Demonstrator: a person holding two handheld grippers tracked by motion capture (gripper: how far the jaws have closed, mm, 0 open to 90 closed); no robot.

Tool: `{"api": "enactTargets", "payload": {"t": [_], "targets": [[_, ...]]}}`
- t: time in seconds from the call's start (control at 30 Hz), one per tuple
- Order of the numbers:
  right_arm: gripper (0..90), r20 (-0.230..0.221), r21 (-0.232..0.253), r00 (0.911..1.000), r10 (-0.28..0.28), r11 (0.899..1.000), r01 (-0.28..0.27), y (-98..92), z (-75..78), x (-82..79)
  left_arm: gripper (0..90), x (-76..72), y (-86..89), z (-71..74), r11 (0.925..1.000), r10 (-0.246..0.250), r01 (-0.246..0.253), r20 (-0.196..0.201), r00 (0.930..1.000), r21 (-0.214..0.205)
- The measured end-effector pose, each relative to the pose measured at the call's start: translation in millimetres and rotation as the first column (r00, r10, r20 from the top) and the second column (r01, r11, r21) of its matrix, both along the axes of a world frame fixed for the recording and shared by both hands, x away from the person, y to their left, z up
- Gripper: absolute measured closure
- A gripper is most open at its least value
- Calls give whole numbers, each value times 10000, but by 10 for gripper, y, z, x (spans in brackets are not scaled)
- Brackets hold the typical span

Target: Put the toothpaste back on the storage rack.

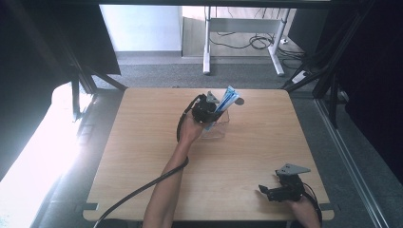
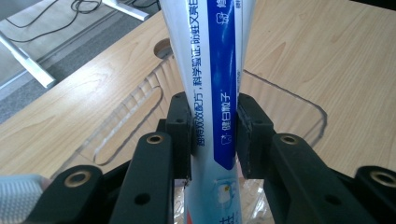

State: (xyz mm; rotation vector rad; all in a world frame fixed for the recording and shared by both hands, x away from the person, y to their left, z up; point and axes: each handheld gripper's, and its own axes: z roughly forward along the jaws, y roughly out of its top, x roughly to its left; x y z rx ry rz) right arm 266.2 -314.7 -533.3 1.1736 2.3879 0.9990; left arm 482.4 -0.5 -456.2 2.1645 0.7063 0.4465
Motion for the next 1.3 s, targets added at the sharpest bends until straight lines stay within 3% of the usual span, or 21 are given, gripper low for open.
{"api": "enactTargets", "payload": {"t": [0.27, 0.53, 0.7, 1.03, 1.1, 1.2, 1.3], "targets": [[52, 3, -17, 10000, 24, 10000, -24, 5, 1, -1, 697, -37, -4, -2, 9997, -58, 62, -146, 9999, 247], [52, -7, -21, 10000, 83, 10000, -83, 13, -4, -1, 679, -112, -24, -33, 9960, -209, 212, -54, 9998, 869], [52, -5, -53, 10000, 77, 10000, -77, 18, -4, -3, 655, -117, -16, -36, 9977, -98, 109, -163, 9998, 676], [51, 8, -27, 9999, 105, 9999, -105, 20, -4, -2, 498, -120, 56, -5, 9999, 145, -143, -254, 9996, 76], [52, 12, -28, 9999, 106, 9999, -106, 20, -4, -2, 448, -111, 83, 7, 9998, 119, -125, -373, 9992, -165], [51, 36, -34, 10000, 83, 10000, -82, 16, 0, -2, 351, -79, 115, 21, 9982, -110, 52, -952, 9954, -605], [52, 38, -37, 10000, 74, 10000, -74, 16, -1, -3, 238, -78, 124, 39, 9979, -88, 13, -1158, 9932, -648]]}}
